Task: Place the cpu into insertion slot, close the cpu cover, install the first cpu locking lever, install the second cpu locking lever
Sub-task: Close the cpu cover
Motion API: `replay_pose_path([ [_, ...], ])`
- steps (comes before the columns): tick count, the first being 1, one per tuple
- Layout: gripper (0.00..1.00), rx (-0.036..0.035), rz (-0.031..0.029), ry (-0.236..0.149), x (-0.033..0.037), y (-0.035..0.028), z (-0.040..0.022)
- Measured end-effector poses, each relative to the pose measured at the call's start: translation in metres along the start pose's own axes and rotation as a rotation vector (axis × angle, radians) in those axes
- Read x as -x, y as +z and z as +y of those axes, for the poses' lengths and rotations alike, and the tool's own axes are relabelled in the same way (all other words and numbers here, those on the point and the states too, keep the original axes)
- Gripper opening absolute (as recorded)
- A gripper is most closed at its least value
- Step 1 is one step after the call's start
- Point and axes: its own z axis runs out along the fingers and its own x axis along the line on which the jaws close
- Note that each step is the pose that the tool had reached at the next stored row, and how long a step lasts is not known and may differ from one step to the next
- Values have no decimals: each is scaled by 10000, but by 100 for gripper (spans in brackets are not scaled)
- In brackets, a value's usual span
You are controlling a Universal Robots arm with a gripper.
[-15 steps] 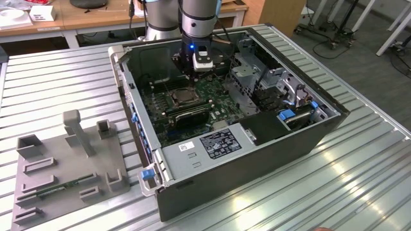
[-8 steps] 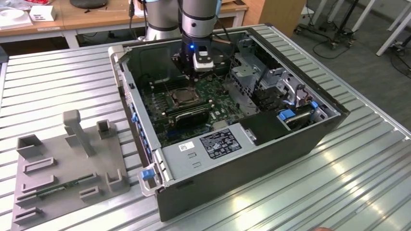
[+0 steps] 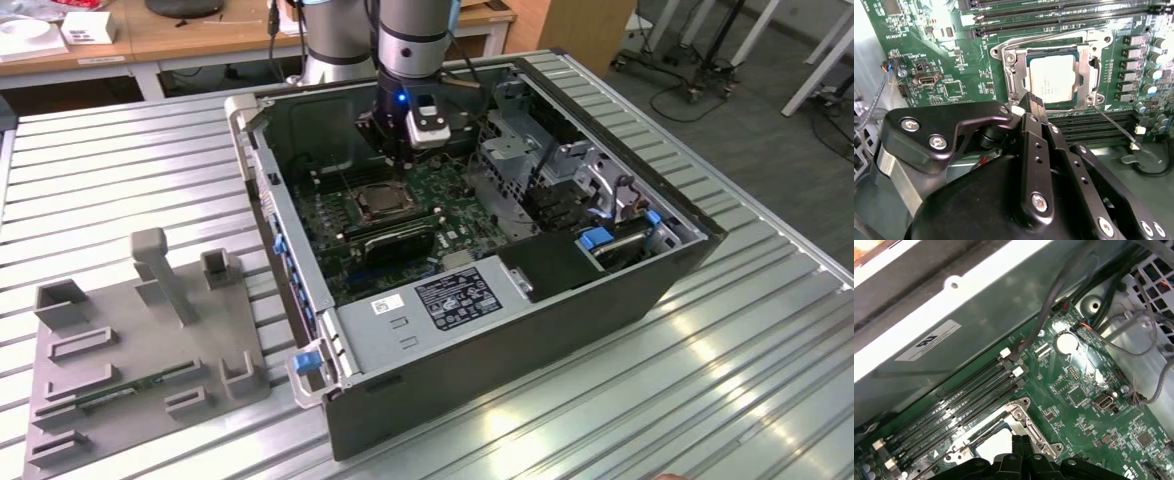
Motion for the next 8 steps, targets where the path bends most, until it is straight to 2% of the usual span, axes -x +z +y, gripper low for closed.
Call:
replay_pose_path([
  [8, 11, -1, 3, -85, 0, 0, 0],
])
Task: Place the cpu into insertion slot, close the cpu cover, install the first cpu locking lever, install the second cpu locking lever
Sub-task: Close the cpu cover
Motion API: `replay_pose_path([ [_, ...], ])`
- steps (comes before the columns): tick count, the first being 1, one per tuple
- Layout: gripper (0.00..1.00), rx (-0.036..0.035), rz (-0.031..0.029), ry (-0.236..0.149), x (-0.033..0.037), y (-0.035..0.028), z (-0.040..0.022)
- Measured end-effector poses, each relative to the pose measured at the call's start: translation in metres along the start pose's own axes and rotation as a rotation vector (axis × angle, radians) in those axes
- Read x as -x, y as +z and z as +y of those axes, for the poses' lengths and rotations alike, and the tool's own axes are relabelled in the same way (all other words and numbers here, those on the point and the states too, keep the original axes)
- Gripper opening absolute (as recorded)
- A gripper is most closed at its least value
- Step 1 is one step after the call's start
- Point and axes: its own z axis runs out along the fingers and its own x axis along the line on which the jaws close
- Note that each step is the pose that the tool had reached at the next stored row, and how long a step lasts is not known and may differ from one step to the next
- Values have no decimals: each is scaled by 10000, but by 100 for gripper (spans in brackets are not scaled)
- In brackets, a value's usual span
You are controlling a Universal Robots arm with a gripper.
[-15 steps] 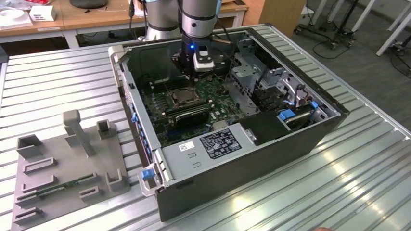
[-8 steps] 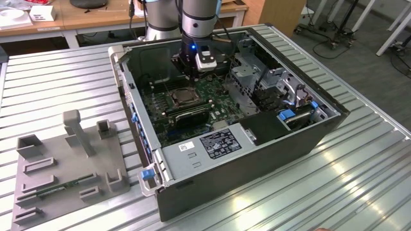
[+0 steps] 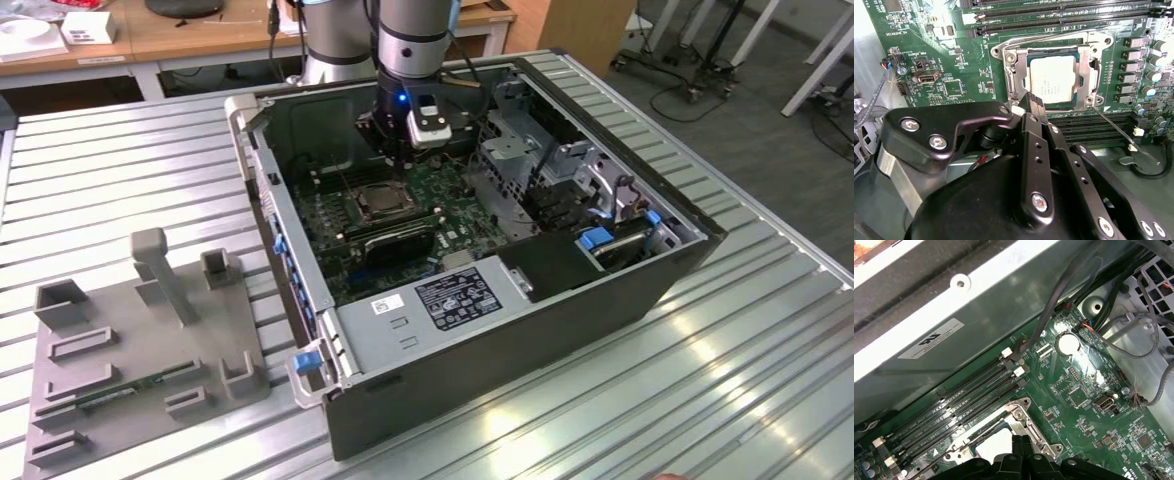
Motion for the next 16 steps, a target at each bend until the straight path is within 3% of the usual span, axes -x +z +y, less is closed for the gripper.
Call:
replay_pose_path([
  [5, 11, -2, 4, -95, 0, 0, 0],
  [13, 11, -15, 40, -1127, 0, 0, 0],
  [16, 11, -17, 42, -1180, 0, 0, 0],
])
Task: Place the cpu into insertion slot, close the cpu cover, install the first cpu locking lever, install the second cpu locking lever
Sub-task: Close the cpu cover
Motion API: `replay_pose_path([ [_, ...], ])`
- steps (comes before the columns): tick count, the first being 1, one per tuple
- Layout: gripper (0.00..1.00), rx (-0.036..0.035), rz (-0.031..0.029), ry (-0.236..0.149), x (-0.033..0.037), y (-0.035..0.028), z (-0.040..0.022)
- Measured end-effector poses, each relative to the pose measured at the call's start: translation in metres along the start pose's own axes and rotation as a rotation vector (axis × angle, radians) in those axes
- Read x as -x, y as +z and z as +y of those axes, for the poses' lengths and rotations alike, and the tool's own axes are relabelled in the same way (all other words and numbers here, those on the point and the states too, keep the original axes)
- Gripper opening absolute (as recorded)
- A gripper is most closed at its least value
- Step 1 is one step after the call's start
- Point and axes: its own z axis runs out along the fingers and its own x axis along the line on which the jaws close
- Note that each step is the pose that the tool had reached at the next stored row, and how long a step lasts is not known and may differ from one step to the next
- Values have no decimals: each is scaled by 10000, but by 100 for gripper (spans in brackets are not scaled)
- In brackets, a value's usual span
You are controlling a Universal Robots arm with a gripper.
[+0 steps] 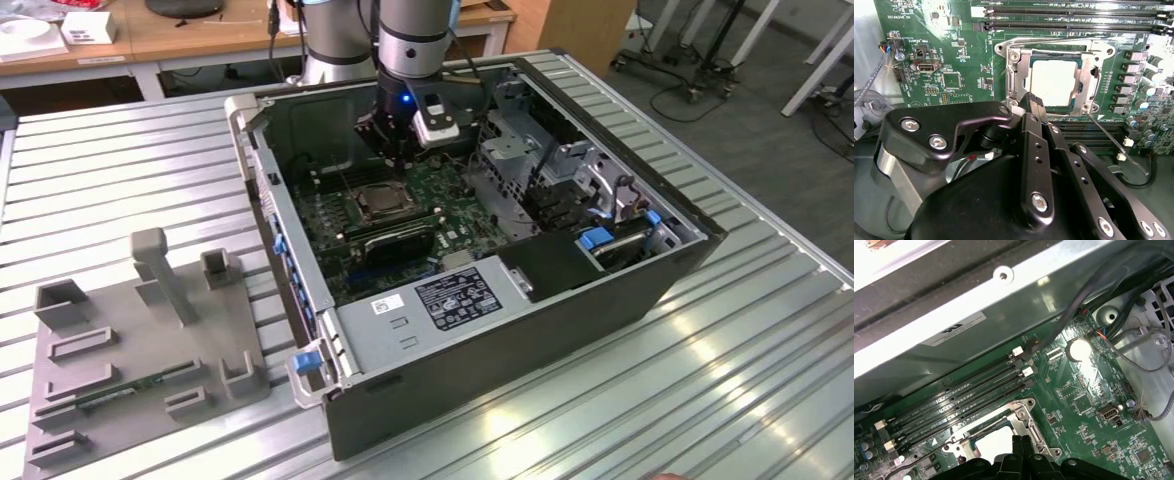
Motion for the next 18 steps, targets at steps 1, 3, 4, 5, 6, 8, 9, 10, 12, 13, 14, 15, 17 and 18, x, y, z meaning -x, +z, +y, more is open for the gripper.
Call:
replay_pose_path([
  [1, 11, 0, 1, -19, 0, 0, 0],
  [3, 11, -1, 1, -39, 0, 0, 0],
  [4, 11, -1, 1, -39, 0, 0, 0],
  [5, 11, -1, 1, -39, 0, 0, 0],
  [6, 11, -1, 2, -40, 0, 0, 0],
  [8, 11, 0, 1, -40, 0, 0, 0],
  [9, 11, 0, 1, -40, 0, 0, 0],
  [10, 11, 0, 1, -43, 0, 0, 0],
  [12, 11, 0, 2, -56, 0, 0, 0],
  [13, 11, -2, 2, -69, 0, 0, 0],
  [14, 11, -1, 4, -95, 0, 0, 0],
  [15, 11, -2, 5, -137, 0, 0, 0],
  [17, 11, -4, 8, -235, 0, 0, 0],
  [18, 11, -5, 10, -295, 0, 0, 0],
])
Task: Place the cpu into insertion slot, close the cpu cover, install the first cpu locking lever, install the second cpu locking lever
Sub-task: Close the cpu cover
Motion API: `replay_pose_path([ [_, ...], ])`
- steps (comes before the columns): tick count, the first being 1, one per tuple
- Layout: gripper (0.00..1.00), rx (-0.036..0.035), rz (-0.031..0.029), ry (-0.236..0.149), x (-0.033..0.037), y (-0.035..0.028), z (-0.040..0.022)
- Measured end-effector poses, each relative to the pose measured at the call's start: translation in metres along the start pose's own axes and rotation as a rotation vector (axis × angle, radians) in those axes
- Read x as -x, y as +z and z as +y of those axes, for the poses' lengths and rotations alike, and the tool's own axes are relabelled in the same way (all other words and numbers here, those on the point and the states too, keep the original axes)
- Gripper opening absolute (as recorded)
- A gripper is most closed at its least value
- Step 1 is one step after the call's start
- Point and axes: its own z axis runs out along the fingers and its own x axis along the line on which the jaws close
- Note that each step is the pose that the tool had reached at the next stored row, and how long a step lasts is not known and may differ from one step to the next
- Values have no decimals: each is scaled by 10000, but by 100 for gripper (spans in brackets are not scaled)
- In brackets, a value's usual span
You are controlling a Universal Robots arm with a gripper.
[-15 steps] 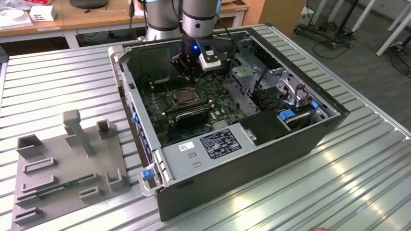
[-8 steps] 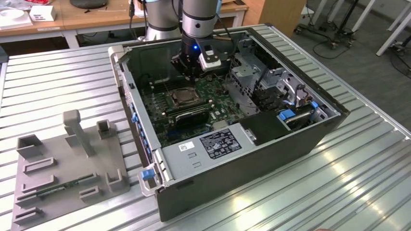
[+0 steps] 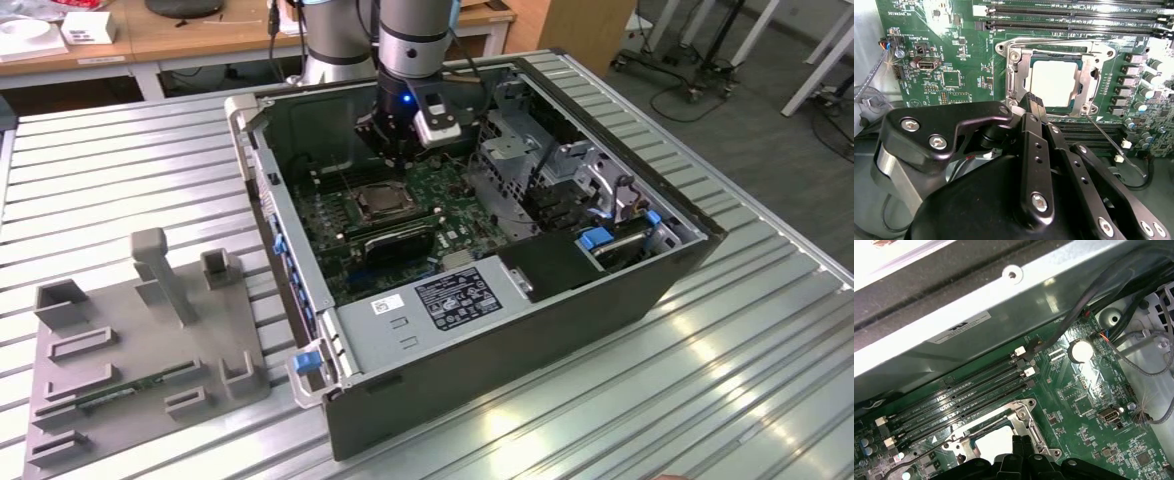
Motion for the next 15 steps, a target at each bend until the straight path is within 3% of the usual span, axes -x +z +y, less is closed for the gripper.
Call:
replay_pose_path([
  [5, 11, -5, 12, -343, 0, 0, 0],
  [15, 11, -5, 14, -390, 0, 0, 0],
])
